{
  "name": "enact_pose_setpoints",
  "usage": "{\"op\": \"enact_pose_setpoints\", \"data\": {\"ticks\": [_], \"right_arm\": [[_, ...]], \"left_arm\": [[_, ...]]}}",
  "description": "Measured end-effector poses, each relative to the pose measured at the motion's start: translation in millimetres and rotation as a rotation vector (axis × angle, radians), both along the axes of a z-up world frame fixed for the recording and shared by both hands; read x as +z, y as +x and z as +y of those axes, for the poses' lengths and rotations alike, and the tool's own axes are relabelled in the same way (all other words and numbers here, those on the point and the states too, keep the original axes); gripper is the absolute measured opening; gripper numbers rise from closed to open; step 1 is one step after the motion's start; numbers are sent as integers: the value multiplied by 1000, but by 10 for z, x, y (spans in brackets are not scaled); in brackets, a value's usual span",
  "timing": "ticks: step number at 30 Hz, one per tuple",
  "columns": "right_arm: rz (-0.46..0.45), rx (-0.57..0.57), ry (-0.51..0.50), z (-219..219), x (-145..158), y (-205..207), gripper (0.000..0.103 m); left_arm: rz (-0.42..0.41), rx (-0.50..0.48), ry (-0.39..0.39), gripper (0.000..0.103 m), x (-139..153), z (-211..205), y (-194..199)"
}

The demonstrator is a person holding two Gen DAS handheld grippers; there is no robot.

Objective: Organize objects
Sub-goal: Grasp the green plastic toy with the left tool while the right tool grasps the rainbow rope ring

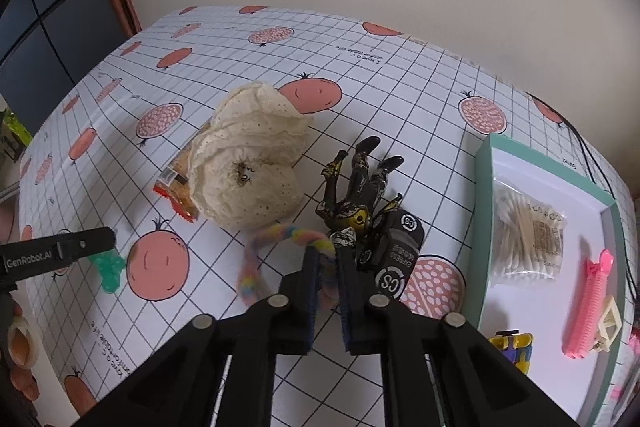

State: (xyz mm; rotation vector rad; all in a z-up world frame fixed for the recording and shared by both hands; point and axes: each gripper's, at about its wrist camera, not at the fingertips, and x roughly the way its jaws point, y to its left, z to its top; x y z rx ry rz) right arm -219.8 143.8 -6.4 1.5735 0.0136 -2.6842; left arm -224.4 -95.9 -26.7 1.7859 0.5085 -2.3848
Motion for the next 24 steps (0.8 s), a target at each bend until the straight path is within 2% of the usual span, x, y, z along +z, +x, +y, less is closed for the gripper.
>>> {"op": "enact_pose_setpoints", "data": {"ticks": [4,8,11,24], "right_arm": [[-3,-7,-21,31,3,8,7],[1,-3,-21,28,20,17,7],[6,-6,-27,32,43,21,7],[34,-1,-32,33,167,61,7]], "left_arm": [[-3,10,-14,27,-7,-45,4],[-8,28,-8,8,-32,-115,3],[-24,37,40,6,-98,-158,1],[20,44,78,2,6,-194,12]]}}
